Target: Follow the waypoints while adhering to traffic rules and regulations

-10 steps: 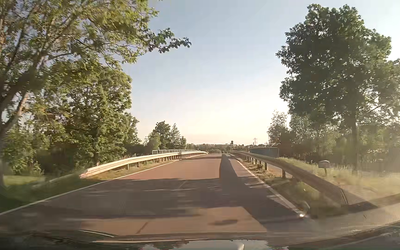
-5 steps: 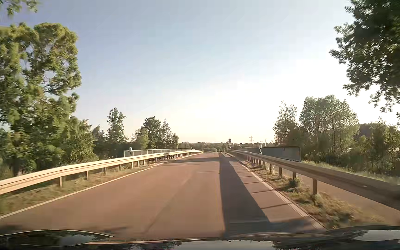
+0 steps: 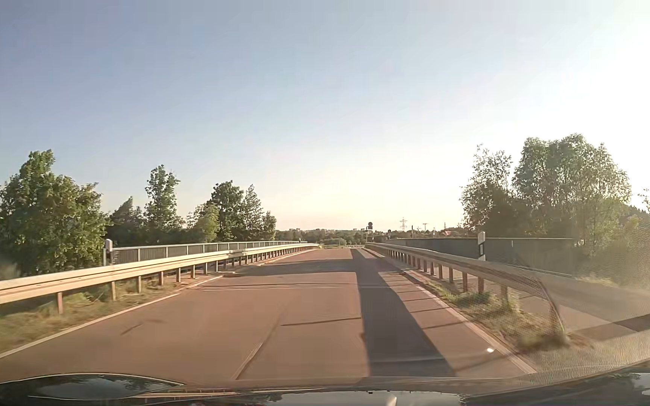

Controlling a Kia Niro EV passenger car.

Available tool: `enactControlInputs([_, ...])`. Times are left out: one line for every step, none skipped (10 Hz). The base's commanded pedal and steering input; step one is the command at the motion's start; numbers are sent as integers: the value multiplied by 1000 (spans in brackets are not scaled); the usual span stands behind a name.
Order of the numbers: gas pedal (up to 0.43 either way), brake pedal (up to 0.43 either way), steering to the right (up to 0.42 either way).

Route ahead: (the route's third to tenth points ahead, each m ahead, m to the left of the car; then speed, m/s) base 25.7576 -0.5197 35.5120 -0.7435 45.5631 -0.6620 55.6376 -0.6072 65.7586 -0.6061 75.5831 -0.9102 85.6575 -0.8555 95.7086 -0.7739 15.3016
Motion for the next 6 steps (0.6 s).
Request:
enactControlInputs([209,0,8])
enactControlInputs([209,0,8])
enactControlInputs([197,0,8])
enactControlInputs([197,0,7])
enactControlInputs([197,0,5])
enactControlInputs([197,0,4])
